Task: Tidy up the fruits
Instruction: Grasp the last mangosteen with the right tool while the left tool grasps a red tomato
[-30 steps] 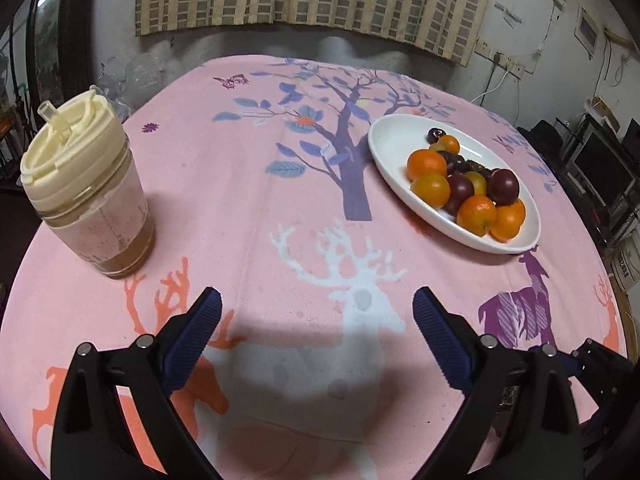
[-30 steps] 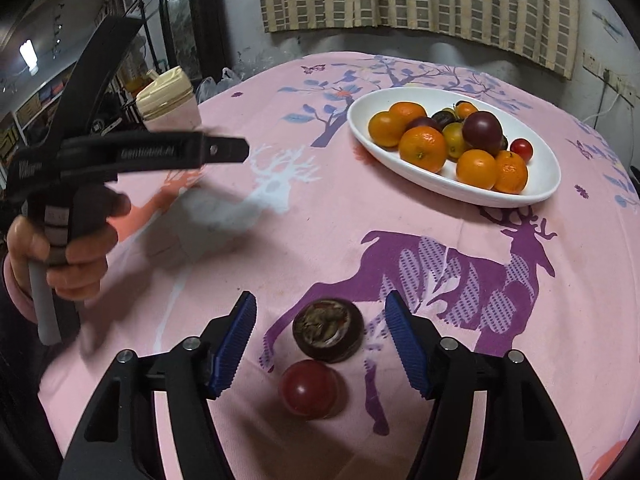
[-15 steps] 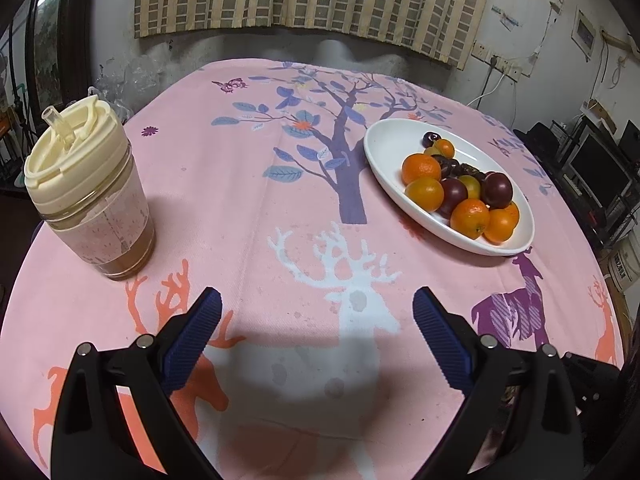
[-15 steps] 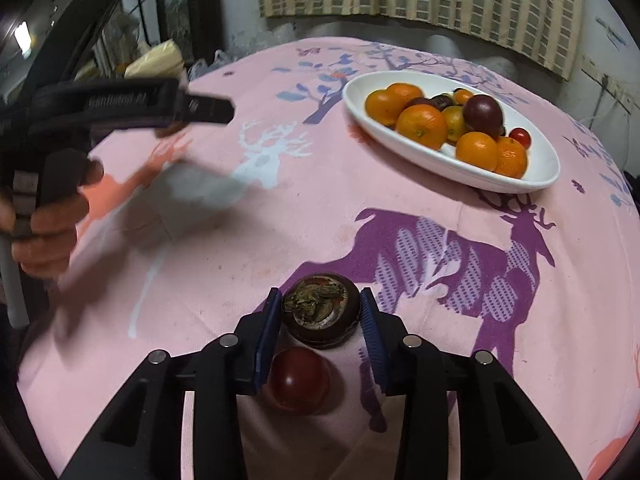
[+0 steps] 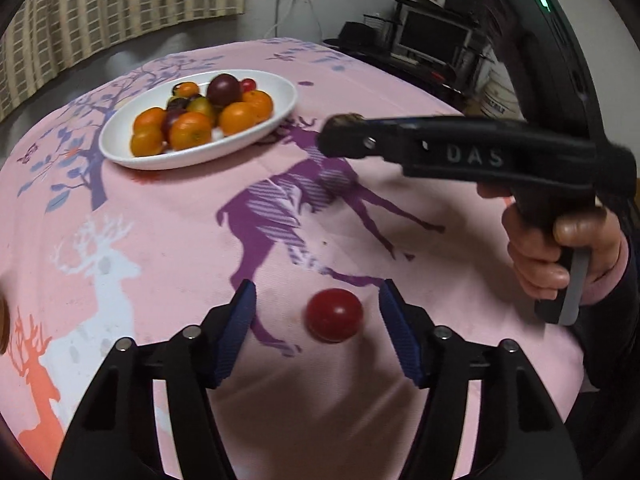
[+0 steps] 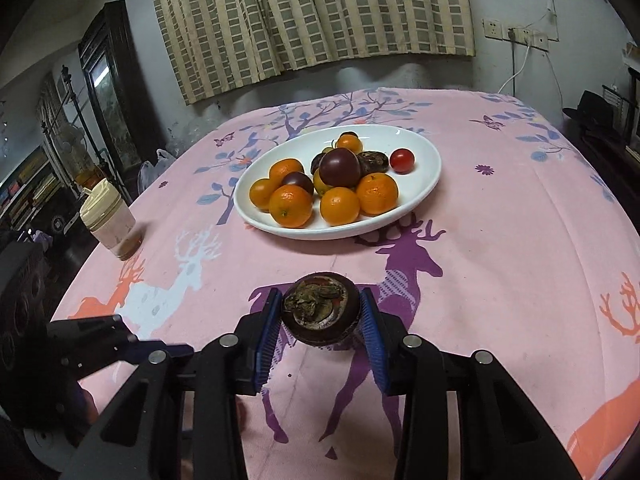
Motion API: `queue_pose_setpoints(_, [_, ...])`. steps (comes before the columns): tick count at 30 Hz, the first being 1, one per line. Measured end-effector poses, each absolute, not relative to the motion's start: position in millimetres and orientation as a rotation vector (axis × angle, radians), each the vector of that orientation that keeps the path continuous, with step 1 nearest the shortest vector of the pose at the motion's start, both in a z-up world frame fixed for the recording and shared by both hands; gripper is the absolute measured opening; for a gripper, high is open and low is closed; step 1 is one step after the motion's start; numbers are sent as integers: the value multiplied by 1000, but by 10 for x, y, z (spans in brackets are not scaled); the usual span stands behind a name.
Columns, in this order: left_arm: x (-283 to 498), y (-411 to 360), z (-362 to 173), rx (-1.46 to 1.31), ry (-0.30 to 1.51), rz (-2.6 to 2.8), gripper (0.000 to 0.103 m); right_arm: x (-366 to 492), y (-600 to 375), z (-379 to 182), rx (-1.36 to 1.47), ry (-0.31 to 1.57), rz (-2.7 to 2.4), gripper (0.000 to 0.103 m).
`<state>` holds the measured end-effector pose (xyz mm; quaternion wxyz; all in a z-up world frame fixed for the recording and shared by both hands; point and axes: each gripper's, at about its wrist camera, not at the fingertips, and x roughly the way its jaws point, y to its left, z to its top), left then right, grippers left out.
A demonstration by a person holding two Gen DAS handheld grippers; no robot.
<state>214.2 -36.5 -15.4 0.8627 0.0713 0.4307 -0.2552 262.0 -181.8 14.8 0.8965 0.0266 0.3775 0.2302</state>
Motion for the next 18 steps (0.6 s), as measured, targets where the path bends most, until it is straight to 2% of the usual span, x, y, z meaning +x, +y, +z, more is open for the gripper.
queue_pose_setpoints(2, [2150, -405, -207, 155, 923, -547, 45, 2639, -1802, 154, 47, 783, 482, 40])
queue_pose_setpoints(4, [2157, -421, -258, 160, 936, -548, 39, 2623, -1786, 151, 41, 788, 488, 40])
queue_pose_setpoints(12, [2160, -464, -360, 191, 974, -564, 39, 2580, -1761, 152, 29, 790, 495, 40])
queue_pose_setpoints(15, [2166, -449, -356, 184, 970, -561, 33, 2571, -1766, 156, 29, 787, 495, 40])
queue_pose_setpoints(18, [2186, -422, -348, 154, 983, -561, 32, 2565, -1767, 155, 28, 786, 494, 40])
